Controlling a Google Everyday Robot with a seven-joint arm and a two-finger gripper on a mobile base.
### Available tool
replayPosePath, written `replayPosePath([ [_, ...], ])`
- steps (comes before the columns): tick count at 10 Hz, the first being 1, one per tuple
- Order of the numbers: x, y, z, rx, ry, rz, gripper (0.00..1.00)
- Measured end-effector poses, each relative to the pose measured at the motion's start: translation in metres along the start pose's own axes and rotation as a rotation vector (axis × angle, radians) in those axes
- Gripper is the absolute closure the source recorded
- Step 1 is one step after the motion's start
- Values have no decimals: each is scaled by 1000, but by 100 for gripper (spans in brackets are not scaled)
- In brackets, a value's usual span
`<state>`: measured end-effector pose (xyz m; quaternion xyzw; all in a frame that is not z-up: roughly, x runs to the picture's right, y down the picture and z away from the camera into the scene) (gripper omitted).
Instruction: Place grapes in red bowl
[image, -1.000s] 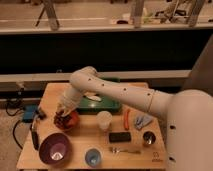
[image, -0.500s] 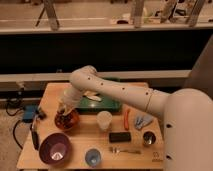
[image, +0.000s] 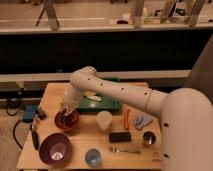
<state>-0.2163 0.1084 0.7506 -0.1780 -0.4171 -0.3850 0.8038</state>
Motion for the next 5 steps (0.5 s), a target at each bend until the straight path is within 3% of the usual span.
replayPosePath([
  [3,3,-1,3,15,-1,20,20],
  [5,4,1,2,54,14,38,22],
])
